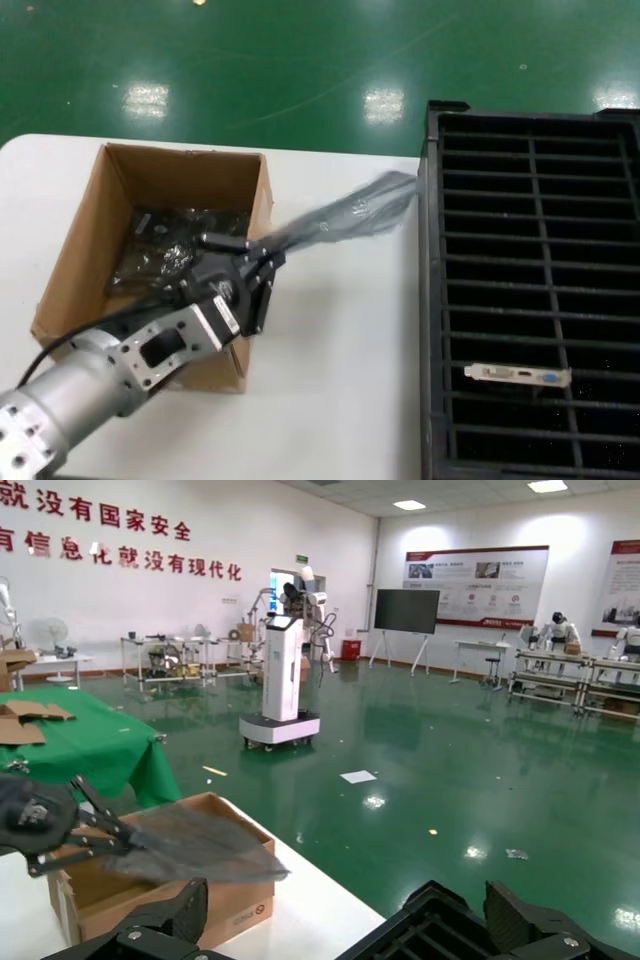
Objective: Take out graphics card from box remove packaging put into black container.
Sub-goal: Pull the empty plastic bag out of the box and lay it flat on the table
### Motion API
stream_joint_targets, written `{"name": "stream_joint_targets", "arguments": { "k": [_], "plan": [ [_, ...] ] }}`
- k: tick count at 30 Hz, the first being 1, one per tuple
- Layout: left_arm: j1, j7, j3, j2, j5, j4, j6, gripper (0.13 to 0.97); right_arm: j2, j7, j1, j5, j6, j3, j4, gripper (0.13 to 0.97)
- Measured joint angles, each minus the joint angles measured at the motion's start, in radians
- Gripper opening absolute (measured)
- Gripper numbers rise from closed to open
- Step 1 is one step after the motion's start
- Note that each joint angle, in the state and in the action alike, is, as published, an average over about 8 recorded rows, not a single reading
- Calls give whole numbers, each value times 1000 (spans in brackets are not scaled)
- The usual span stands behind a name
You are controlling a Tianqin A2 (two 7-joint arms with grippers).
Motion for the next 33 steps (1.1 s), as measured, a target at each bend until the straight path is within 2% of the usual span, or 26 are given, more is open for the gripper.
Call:
{"name": "stream_joint_targets", "arguments": {
  "k": [3,5,8,10,13,17,22,27,33],
  "plan": [
    [-52,-120,-62,86,83,48,118,140,0,0,0,0,0,0,0,955],
    [-86,-202,-90,126,134,87,187,140,0,0,0,0,0,0,0,955],
    [-129,-330,-105,165,201,152,257,140,0,0,0,0,0,0,0,957],
    [-153,-420,-100,181,244,202,272,140,0,0,0,0,0,0,0,959],
    [-187,-557,-77,195,305,284,253,140,0,0,0,0,0,0,0,963],
    [-242,-758,-31,202,384,387,189,140,0,0,0,0,0,0,0,966],
    [-301,-982,18,205,476,462,130,147,0,0,0,0,0,0,0,966],
    [-335,-1106,38,206,527,482,116,159,0,0,0,0,0,0,0,966],
    [-355,-1179,44,205,538,464,134,212,0,0,0,0,0,0,0,966]
  ]
}}
